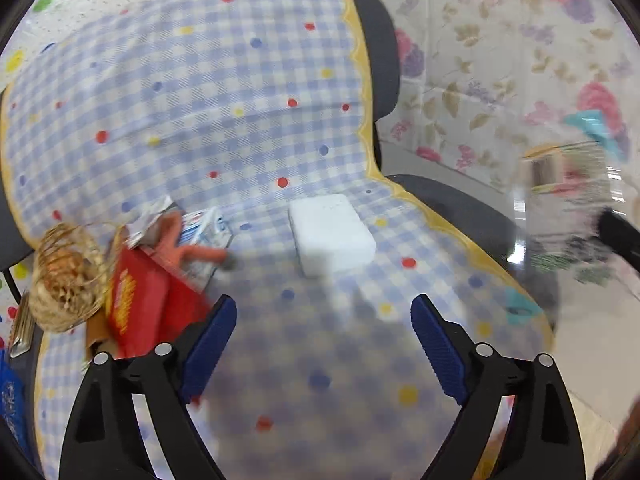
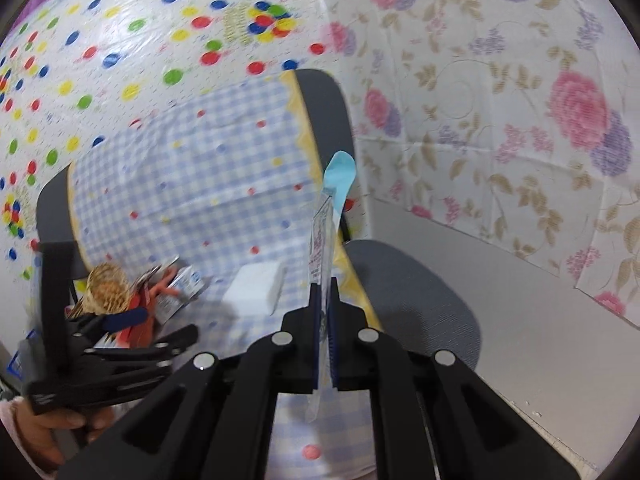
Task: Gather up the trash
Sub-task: 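Grasp the white foam block with the left gripper while the right gripper holds the wrapper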
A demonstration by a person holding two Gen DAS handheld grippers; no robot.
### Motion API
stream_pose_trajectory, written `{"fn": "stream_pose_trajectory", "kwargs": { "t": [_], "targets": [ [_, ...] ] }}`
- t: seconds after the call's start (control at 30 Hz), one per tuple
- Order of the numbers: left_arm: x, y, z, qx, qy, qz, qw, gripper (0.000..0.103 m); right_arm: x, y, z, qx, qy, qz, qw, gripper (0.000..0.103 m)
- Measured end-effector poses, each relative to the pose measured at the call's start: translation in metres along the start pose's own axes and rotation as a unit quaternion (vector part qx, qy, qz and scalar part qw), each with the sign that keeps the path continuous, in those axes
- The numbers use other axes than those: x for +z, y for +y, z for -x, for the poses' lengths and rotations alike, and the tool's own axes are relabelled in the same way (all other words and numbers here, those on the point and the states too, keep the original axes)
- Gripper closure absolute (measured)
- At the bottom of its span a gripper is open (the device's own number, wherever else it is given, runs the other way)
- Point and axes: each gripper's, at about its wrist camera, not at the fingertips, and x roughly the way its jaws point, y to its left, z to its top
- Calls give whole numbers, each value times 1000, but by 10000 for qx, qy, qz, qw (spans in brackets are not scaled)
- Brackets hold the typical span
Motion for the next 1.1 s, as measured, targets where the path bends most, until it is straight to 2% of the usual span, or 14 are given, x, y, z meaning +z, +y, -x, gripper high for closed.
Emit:
{"fn": "stream_pose_trajectory", "kwargs": {
  "t": [0.23,0.5,0.53,0.6,0.63,0.73,0.9,1.1],
  "targets": [
    [30,-12,-70,247,596,365,9973,14,-2,-19,-7,-128,-24,-125,9998,99],
    [42,-16,-122,369,1036,406,9931,15,-13,-31,-20,-131,212,-286,9993,99],
    [42,-16,-124,378,1065,378,9929,16,-14,-31,-20,-118,240,-305,9992,99],
    [40,-17,-127,343,1104,303,9928,36,-17,-30,-20,-89,293,-339,9990,99],
    [38,-17,-127,299,1131,260,9928,36,-19,-29,-17,-74,313,-347,9989,99],
    [27,-16,-104,7,844,116,9964,39,-22,-26,-8,-40,322,-343,9989,99],
    [-8,-14,-15,-797,80,-44,9968,39,-30,-17,14,39,367,-235,9990,99],
    [-58,-1,62,-1048,-268,26,9941,39,-41,1,38,242,509,-133,9983,99]
  ]
}}
